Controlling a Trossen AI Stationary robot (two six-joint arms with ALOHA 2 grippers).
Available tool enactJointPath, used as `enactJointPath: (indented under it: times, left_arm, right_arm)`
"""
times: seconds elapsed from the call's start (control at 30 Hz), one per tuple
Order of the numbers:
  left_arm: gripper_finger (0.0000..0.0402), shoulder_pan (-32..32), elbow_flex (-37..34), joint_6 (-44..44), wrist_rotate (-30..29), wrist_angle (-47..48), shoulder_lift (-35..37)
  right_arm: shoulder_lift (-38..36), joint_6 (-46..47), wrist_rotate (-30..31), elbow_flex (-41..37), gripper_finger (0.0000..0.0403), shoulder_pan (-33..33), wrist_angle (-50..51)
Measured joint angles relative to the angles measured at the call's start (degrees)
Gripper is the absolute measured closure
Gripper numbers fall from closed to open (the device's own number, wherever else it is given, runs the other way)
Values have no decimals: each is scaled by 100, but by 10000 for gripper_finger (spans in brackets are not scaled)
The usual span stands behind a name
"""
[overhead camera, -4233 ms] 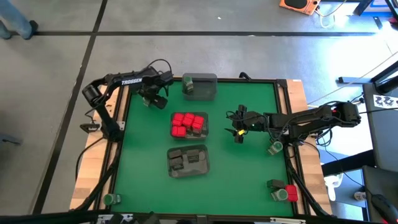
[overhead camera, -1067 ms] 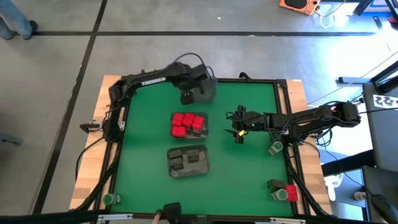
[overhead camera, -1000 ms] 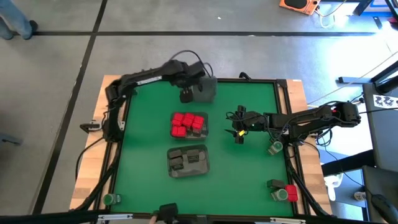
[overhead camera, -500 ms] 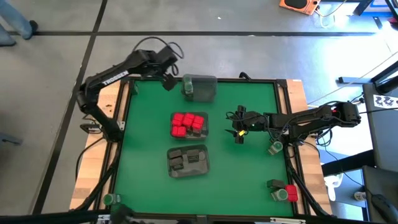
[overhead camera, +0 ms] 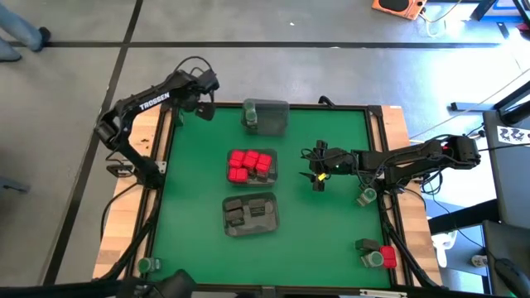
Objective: Sort spices by type
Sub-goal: Put the black seasoning can into the bottom gray bin
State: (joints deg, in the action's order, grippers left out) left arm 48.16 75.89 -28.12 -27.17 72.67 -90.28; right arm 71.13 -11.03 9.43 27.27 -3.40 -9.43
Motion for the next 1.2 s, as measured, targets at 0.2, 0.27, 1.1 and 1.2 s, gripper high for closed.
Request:
enactJointPath:
  times: [0.2,0.27,1.1,1.2]
  left_arm:
    - [112,345,-415,-207,-285,-409,0]
    - [112,452,-497,-138,-319,-486,-22]
    - [112,673,-716,-603,-1304,-735,-1173]
    - [112,673,-716,-731,-1350,-718,-1317]
  right_arm:
    - [0,-20,-2,1,127,0,-6]
    - [0,-20,-2,0,127,0,-3]
    - [0,-20,-11,0,127,0,11]
    - [0,4,-13,0,127,-2,18]
